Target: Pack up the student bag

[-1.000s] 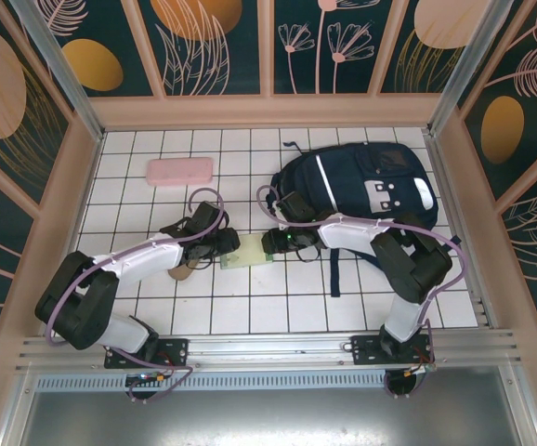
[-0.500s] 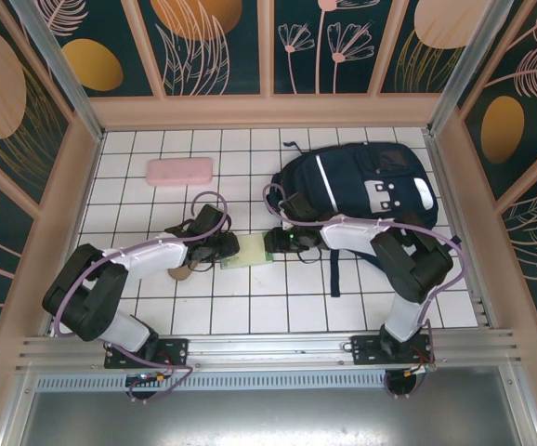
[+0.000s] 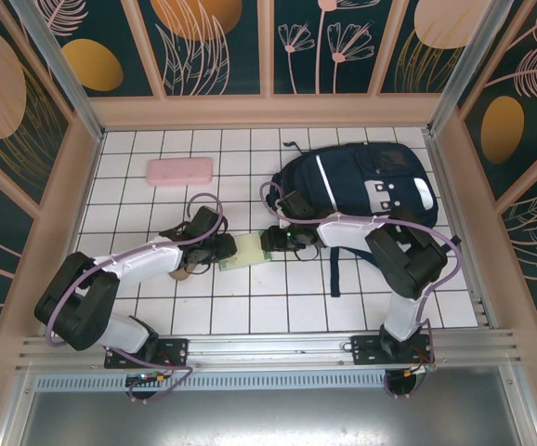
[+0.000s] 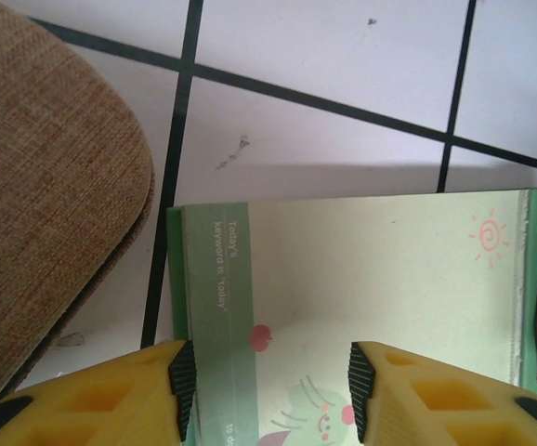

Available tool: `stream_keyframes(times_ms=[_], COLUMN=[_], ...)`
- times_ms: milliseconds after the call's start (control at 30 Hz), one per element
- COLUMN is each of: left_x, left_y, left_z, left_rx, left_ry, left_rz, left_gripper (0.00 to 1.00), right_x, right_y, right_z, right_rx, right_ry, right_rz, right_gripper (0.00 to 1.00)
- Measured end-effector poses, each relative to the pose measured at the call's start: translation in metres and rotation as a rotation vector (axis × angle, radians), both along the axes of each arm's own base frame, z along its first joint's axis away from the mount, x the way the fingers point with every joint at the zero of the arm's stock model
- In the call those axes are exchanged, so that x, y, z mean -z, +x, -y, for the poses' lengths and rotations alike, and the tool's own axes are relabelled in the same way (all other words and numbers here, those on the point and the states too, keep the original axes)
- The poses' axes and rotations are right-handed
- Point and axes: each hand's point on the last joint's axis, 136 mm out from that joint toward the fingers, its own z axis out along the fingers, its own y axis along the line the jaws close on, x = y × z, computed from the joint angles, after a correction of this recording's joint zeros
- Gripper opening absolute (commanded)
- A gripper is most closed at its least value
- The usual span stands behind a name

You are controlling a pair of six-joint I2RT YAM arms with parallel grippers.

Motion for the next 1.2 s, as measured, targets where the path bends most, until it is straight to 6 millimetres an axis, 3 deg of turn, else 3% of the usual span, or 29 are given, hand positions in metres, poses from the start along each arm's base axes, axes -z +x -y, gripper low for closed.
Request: stream_keyframes(times_ms=[167,567,700,933,1100,1200], left_x=[0.017,0.016,0.016,0.017,0.017,0.017], left_y=[-0.008,-0.005,-0.004,-0.003,-0.002,-0.002], left_z=[-0.005,0.0,0.002,0.004,0.002,0.001], left_rx=[-0.003,0.0,-0.001,-0.005,-0.01,-0.013], left_ry=[0.019,-0.015,-0.025,-0.042,-0.037,-0.034], left_rz=[-0.038,-0.016,-0.008,0.0,0.003,0.004], left_gripper=[0.41,0.37,0.37,0.36,0.35,0.35], right_x=[-0.001,-0.008,0.001,-0.002,-0.01,-0.024], right_y=[0.001,0.004,0.002,0.001,0.001,0.0], right_z=[-0.001,-0.007,-0.012,-0.016,-0.018,-0.018], right_rx=[0.001,0.029,0.025,0.018,0.022,0.024], right_ry=[0.002,0.077,0.098,0.145,0.203,0.263], right_rz=[0.001,-0.038,-0.076,-0.107,-0.148,-0.168], right_gripper=[0.46,0.47,0.46,0.43,0.42,0.42])
